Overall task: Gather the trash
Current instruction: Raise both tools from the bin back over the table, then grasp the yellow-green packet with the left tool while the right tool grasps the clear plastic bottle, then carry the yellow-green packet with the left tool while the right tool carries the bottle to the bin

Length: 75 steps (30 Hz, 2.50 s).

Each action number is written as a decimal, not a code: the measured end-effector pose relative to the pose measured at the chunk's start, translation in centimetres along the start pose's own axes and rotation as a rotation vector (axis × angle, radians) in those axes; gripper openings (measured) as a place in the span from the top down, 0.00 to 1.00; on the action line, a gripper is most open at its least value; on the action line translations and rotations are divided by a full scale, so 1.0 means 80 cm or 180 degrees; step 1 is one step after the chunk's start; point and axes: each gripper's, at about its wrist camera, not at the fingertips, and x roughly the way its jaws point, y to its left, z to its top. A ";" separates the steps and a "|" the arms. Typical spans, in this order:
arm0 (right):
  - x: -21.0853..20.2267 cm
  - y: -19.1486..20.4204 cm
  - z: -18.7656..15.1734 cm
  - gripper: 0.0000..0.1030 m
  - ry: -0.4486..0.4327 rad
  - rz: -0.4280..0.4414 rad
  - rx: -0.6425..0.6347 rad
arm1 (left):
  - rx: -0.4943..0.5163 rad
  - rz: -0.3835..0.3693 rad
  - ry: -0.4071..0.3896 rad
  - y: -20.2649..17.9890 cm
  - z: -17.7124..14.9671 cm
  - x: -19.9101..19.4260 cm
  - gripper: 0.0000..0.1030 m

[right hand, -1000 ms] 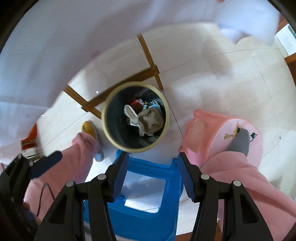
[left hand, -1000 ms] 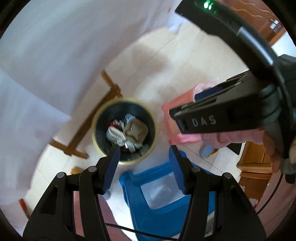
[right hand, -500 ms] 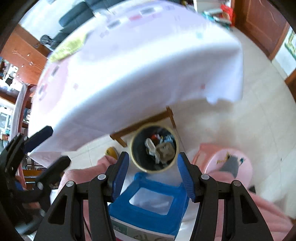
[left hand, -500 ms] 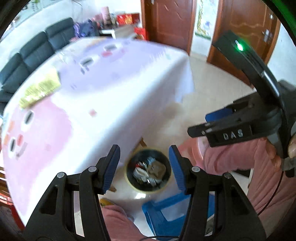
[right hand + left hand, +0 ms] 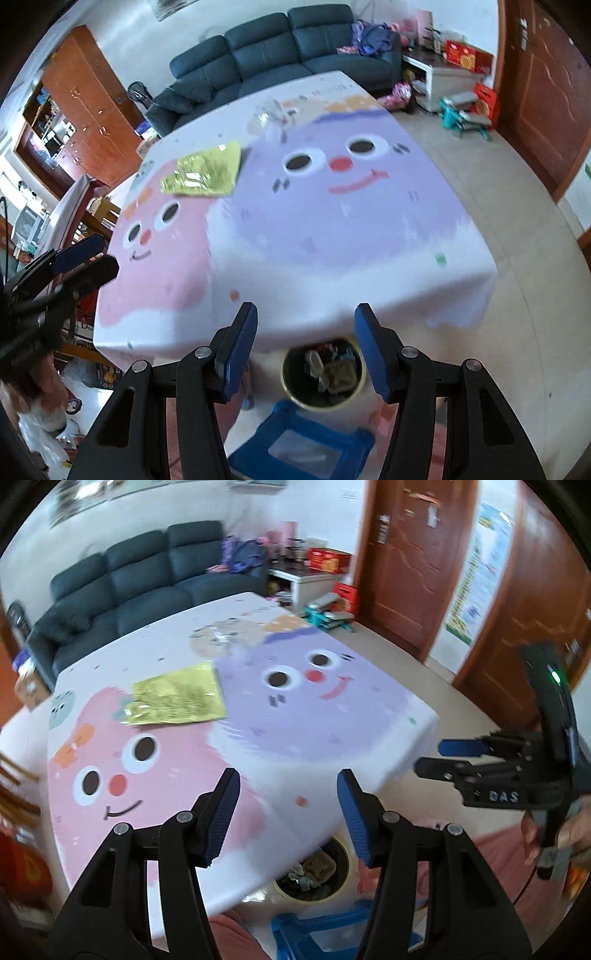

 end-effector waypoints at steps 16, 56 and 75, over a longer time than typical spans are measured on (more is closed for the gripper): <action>0.116 0.077 0.190 0.39 -0.0135 -0.0028 -0.0333 | -0.1906 -0.0002 0.0295 0.229 0.058 0.131 0.50; 0.391 0.085 0.315 0.72 0.0032 0.0097 -0.0400 | -0.2747 -0.0155 0.0484 0.269 0.117 0.356 0.50; 0.351 0.062 0.260 0.72 -0.0002 0.0374 -0.0236 | -0.1826 0.0123 0.0445 0.210 0.144 0.319 0.73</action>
